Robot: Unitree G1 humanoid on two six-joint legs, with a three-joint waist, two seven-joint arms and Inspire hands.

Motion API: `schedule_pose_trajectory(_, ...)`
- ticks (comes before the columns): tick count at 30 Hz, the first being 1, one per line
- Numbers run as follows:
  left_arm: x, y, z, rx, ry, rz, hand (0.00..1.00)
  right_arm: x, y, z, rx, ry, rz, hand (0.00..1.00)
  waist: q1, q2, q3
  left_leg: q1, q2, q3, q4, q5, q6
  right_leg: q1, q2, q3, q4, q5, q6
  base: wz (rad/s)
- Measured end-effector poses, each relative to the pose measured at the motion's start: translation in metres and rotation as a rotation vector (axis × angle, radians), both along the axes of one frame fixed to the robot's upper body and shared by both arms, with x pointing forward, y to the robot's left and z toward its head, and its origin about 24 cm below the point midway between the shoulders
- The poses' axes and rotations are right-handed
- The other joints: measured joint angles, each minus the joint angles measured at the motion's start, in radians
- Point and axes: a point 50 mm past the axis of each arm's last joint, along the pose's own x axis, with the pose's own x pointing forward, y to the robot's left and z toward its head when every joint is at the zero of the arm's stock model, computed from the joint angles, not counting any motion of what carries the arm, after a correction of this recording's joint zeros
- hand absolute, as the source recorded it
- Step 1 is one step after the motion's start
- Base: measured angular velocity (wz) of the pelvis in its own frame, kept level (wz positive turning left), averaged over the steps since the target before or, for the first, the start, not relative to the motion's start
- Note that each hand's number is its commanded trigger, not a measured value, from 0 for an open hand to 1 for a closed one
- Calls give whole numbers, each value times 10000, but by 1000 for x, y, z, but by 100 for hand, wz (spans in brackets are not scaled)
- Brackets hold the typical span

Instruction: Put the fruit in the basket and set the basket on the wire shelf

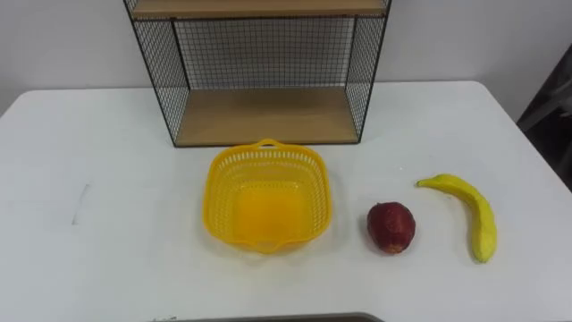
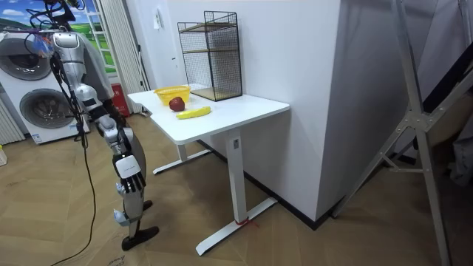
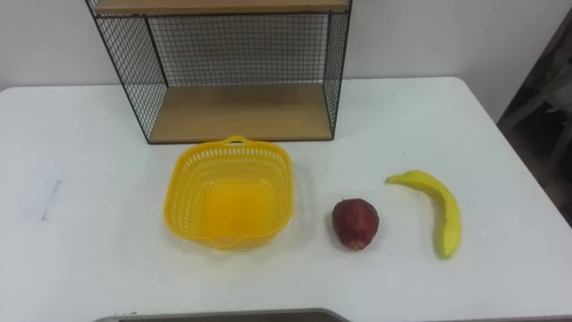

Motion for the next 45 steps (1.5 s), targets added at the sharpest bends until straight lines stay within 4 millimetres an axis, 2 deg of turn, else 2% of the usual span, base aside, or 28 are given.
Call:
schedule_pose_trajectory(8, 3, 0, 0, -12, -204, -1, 0, 1, 0, 0, -9, -93, -98, 0, 9, -1, 0, -130, 2, -30, 140, -1, 1, -37, -6, -82, -5, -1, -1, 3)
schedule_pose_trajectory(12, 7, 1, 1, 69, -420, 20, 0, 0, -1, 0, -320, -339, -878, 0, 56, -7, -1, -134, -3, -58, 126, -2, 2, -37, -11, -95, -18, -3, 3, 1)
schedule_pose_trajectory(16, 7, 2, 1, 133, -498, 72, 0, -8, -1, 0, -601, -474, -2463, 0, -11, -12, -3, -141, -9, -80, 137, -3, 2, -24, -16, -154, -13, -2, 3, 2)
schedule_pose_trajectory(18, 4, 3, 1, 260, -495, 115, 0, -17, -3, 1, -793, -518, -4015, 0, -42, -6, 1, -141, -9, -81, 130, -2, 2, -24, -33, -204, -15, -3, 3, 0)
schedule_pose_trajectory(21, 4, 6, 2, 334, -733, 522, 0, -15, -9, 2, -963, -1202, -5976, 0, -61, 1, 4, -124, -9, -32, 131, -2, 2, -28, -32, -156, -11, -2, 5, -3)
schedule_pose_trajectory(23, 4, 8, 3, 412, -875, 783, 0, -12, -11, 3, -983, -1647, -6497, 0, -56, -4, 5, -133, -10, -36, 131, -3, 3, -28, -32, -159, -16, 2, 11, 0)
schedule_pose_trajectory(34, -2, 10, 3, 566, -805, 949, 0, -9, -9, 2, -969, -2008, -6948, 0, -31, 10, -3, -136, -10, -36, 135, -3, 3, -30, -31, -157, -33, 4, 10, 0)
schedule_pose_trajectory(41, -2, 13, 4, 700, -920, 1251, 0, -13, -10, 3, -986, -2383, -10180, 0, -107, 14, -9, -133, -12, -31, 133, -3, 3, -25, -29, -154, -25, 4, 11, 0)
schedule_pose_trajectory(43, -3, 16, 5, 820, -1029, 1524, 0, -13, -16, 4, -1238, -2680, -11557, 0, -166, 0, -11, -127, -13, -34, 138, -3, 4, -30, -33, -151, -2, 4, 11, 0)
schedule_pose_trajectory(45, -9, 19, 6, 1063, -1008, 1876, 0, -6, -31, 9, -1702, -3447, -13541, 0, -418, -18, -14, -150, -18, -37, 142, -3, 4, -47, -41, -159, -11, -1, 19, 0)
